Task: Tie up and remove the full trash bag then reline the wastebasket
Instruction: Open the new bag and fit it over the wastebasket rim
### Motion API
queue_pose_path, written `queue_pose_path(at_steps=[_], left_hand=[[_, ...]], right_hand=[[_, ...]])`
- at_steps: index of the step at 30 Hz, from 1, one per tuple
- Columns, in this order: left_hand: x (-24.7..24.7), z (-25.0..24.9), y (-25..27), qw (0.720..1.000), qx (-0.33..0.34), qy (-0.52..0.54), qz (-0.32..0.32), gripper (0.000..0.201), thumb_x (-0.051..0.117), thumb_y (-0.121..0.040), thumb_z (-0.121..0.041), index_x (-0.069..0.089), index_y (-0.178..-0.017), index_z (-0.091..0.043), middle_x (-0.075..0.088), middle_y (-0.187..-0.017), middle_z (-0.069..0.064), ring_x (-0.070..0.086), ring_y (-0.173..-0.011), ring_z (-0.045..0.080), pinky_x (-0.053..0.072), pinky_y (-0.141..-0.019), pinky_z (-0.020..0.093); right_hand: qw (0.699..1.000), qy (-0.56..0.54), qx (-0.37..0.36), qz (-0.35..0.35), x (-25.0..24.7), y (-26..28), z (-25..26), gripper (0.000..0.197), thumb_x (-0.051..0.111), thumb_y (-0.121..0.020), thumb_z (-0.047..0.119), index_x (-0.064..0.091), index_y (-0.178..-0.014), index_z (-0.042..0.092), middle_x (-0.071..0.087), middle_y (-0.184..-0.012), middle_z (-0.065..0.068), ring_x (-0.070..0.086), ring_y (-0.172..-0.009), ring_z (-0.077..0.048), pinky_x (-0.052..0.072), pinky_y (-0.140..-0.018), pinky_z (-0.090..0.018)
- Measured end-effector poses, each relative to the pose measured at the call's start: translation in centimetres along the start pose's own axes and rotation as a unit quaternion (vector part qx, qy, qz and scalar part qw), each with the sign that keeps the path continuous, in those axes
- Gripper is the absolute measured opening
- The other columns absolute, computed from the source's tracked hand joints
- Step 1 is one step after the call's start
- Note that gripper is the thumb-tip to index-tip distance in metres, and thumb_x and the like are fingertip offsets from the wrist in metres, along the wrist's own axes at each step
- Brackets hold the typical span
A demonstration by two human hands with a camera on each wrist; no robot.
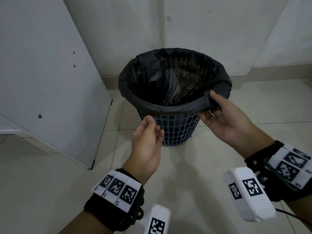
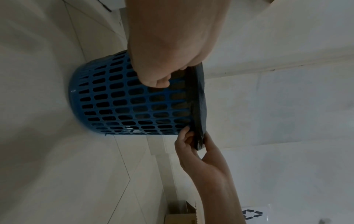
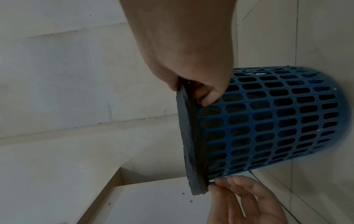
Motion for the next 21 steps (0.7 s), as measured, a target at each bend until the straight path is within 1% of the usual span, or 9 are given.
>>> queue_pose_path(at_steps=[3,6,8,10,12,13,15,18,21], left_hand=[[0.3,-0.5,-0.4,1.0,-0.02,0.02,0.012,0.035,0.057,-0.102,-0.021,0.061,-0.135,-0.009,0.063,-0.095,-0.001,0.057,-0.073,0.008,0.054,-0.07,0.023],[0.3,-0.8,-0.7,0.999,-0.013,0.036,0.024,0.041,0.063,-0.098,-0.015,0.059,-0.138,-0.01,0.066,-0.092,-0.001,0.062,-0.074,0.007,0.057,-0.07,0.02],[0.1,-1.0,-0.6,0.999,0.001,0.044,0.019,0.036,0.061,-0.097,-0.015,0.063,-0.133,-0.012,0.068,-0.096,0.0,0.063,-0.078,0.01,0.057,-0.074,0.022],[0.1,-1.4,-0.3,0.998,0.006,0.053,0.018,0.029,0.062,-0.097,-0.023,0.068,-0.123,-0.014,0.068,-0.103,-0.001,0.062,-0.083,0.011,0.056,-0.078,0.025],[0.4,-2.2,-0.4,0.999,0.019,0.044,0.021,0.03,0.069,-0.094,-0.032,0.071,-0.118,-0.015,0.072,-0.106,-0.004,0.067,-0.091,0.01,0.057,-0.079,0.024],[0.6,-2.8,-0.8,0.999,0.028,0.035,0.022,0.03,0.071,-0.093,-0.03,0.071,-0.118,-0.015,0.074,-0.108,-0.004,0.07,-0.097,0.01,0.058,-0.079,0.023],[0.9,-4.2,-2.0,0.998,0.053,0.028,0.027,0.035,0.069,-0.094,-0.016,0.064,-0.129,-0.014,0.075,-0.115,0.001,0.072,-0.103,0.013,0.06,-0.078,0.023],[0.4,-6.2,-4.1,0.994,0.098,0.045,-0.017,0.064,0.07,-0.09,-0.001,0.043,-0.146,-0.017,0.072,-0.114,0.008,0.073,-0.097,0.016,0.061,-0.069,0.025],[-0.3,-8.0,-5.9,0.992,0.119,0.027,-0.025,0.055,0.069,-0.09,0.001,0.052,-0.141,-0.009,0.073,-0.112,0.01,0.073,-0.098,0.019,0.059,-0.066,0.024]], right_hand=[[1.0,0.002,0.0,0.001,-0.1,0.0,0.0,0.015,0.066,-0.093,0.02,0.067,-0.106,0.011,0.073,-0.112,-0.008,0.069,-0.105,-0.019,0.057,-0.091,-0.037],[1.0,0.004,-0.004,-0.003,-0.1,0.0,-0.1,0.015,0.066,-0.093,0.019,0.067,-0.106,0.011,0.074,-0.111,-0.007,0.069,-0.106,-0.019,0.058,-0.091,-0.037],[1.0,0.006,-0.006,-0.005,-0.1,0.1,-0.2,0.015,0.066,-0.093,0.02,0.067,-0.106,0.012,0.073,-0.112,-0.008,0.069,-0.106,-0.019,0.058,-0.09,-0.037],[1.0,0.003,-0.011,-0.005,0.0,0.2,-0.3,0.017,0.066,-0.093,0.02,0.067,-0.108,0.012,0.073,-0.114,-0.008,0.069,-0.105,-0.02,0.059,-0.088,-0.036],[1.0,0.0,-0.015,0.001,0.2,0.4,-0.9,0.023,0.065,-0.094,0.021,0.066,-0.114,0.01,0.073,-0.115,-0.008,0.07,-0.104,-0.02,0.06,-0.086,-0.035],[1.0,0.005,-0.011,0.008,0.3,0.5,-1.4,0.026,0.065,-0.094,0.021,0.065,-0.117,0.01,0.073,-0.115,-0.008,0.071,-0.103,-0.02,0.06,-0.086,-0.034],[0.999,0.03,0.013,0.031,0.7,1.1,-2.7,0.029,0.066,-0.093,0.025,0.066,-0.118,0.011,0.074,-0.114,-0.007,0.071,-0.103,-0.02,0.058,-0.089,-0.035],[0.994,0.065,0.06,0.068,0.7,2.0,-4.1,0.031,0.068,-0.09,0.033,0.067,-0.116,0.017,0.071,-0.118,-0.007,0.068,-0.108,-0.021,0.054,-0.098,-0.038],[0.993,0.072,0.063,0.072,0.0,2.1,-4.0,0.044,0.067,-0.089,0.041,0.065,-0.125,0.016,0.068,-0.122,-0.005,0.067,-0.111,-0.022,0.056,-0.095,-0.037]])
Point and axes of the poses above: each hand's wrist, its own y-axis away from the middle knuckle, its own x-axis out of the palm, z = x × y, the point moved 2 cm from there along -y, towards the middle knuckle
